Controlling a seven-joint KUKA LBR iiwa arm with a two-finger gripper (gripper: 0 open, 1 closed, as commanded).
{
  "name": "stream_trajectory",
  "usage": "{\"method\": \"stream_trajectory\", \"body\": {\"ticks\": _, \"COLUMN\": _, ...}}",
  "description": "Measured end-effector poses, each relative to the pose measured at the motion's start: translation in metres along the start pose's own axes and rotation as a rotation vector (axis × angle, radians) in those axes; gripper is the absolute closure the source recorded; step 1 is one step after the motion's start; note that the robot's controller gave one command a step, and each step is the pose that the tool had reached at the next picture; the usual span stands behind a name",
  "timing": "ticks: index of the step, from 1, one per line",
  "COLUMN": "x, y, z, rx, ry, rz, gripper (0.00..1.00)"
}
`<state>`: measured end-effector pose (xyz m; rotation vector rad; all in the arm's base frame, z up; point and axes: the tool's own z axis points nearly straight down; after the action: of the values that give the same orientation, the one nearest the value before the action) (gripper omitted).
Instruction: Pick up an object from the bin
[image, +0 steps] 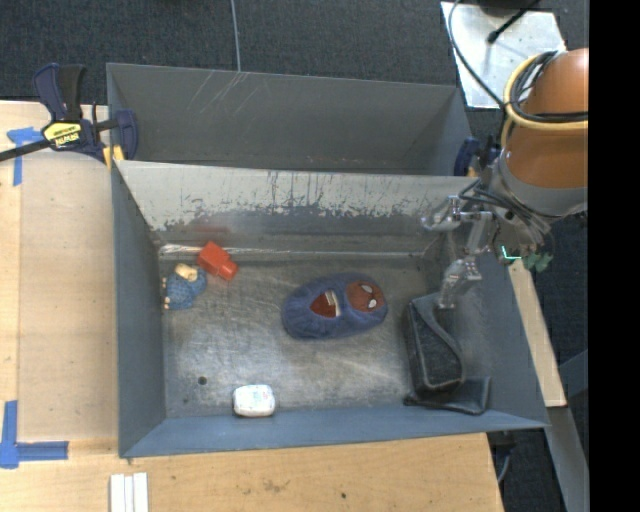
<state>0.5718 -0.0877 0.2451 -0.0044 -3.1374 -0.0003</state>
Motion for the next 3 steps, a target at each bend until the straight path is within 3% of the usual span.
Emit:
{"method": "stream_trajectory", "body": {"ticks": 1, "x": 0.015, "y": 0.003, "z": 0.151, "rx": -0.004, "ry": -0.008, "rz": -0.188, "gripper": 0.0}}
{"method": "stream_trajectory", "body": {"ticks": 2, "x": -0.038, "y": 0.05, "z": 0.169, "rx": 0.007, "ry": -0.023, "rz": -0.264, "gripper": 0.0}}
{"method": "stream_trajectory", "body": {"ticks": 3, "x": -0.046, "y": 0.052, "z": 0.169, "rx": 0.008, "ry": -0.023, "rz": -0.367, "gripper": 0.0}}
